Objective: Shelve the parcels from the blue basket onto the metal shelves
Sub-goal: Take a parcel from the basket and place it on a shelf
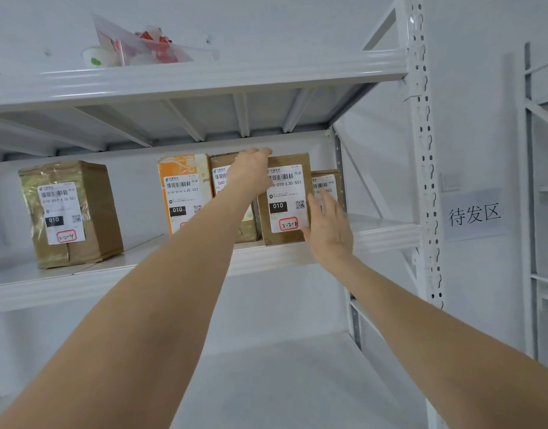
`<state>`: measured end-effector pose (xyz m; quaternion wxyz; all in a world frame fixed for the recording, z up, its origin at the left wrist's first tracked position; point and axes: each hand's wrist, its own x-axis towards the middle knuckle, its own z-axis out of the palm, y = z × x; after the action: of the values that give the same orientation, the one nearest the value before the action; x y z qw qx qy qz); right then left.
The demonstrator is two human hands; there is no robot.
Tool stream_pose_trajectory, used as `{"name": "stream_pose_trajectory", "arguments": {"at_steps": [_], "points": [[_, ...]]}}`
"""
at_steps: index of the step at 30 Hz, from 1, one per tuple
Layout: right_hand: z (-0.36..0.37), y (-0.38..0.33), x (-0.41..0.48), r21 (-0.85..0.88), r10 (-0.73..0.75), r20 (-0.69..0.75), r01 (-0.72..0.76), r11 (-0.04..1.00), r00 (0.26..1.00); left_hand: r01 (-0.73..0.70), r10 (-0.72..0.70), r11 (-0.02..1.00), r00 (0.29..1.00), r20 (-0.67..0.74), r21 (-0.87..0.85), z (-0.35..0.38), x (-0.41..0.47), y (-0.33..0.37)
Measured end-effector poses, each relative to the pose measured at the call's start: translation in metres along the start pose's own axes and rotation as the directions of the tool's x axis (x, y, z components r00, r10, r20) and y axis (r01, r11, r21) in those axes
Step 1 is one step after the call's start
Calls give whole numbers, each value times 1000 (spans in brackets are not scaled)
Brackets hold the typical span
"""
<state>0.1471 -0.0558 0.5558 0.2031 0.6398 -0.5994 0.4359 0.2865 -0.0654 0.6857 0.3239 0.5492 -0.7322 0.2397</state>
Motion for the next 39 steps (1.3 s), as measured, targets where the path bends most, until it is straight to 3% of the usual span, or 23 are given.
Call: {"name": "stream_pose_trajectory", "arguments": {"at_steps": [5,8,26,34,39], "points": [[13,1,-12,-49,-229,79,233,971,970,-58,67,988,996,-57,144,-1,-2,12],[23,4,-14,-36,-214,168,223,974,962,-57,69,986,995,-69,158,1,-2,15],[38,2,0,-72,-165,203,183,980,965,-56,57,995,998,-21,82,18,18,9],[55,3,17,92,-47,236,26,995,971,-63,64,994,998,-4,92,29,30,5],[46,3,15,-16,-113,248,121,993,962,-69,68,992,998,14,105,34,35,4]]}}
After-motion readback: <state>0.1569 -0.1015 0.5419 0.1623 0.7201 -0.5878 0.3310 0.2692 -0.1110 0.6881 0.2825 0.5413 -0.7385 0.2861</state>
